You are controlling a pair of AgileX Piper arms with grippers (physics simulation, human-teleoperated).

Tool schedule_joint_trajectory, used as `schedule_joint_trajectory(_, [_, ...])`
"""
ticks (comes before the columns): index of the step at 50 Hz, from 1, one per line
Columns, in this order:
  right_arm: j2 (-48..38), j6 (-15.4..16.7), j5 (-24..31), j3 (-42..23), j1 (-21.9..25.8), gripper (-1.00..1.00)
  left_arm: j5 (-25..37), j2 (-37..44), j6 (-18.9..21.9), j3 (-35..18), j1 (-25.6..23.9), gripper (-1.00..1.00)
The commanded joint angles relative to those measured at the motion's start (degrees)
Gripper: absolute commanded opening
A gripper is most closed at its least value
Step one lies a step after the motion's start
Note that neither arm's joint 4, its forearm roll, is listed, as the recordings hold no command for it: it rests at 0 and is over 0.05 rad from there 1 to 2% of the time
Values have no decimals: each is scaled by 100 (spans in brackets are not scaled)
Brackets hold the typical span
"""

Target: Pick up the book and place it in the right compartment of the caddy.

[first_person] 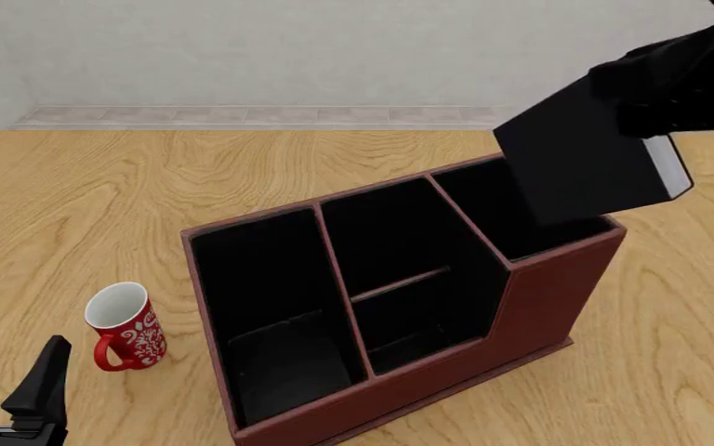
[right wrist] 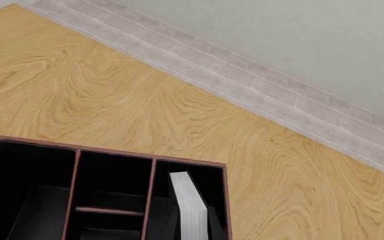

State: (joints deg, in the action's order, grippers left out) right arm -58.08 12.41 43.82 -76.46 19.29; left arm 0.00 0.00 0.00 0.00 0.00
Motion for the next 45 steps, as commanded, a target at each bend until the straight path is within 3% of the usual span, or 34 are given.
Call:
schedule_joint_trajectory(1, [23,-196,-193,128,39,-100,0,0,0,0,0,100])
schedule_joint_trajectory(45, [-77,-423,-606,743,125,-100,0,0,0,0,0,100])
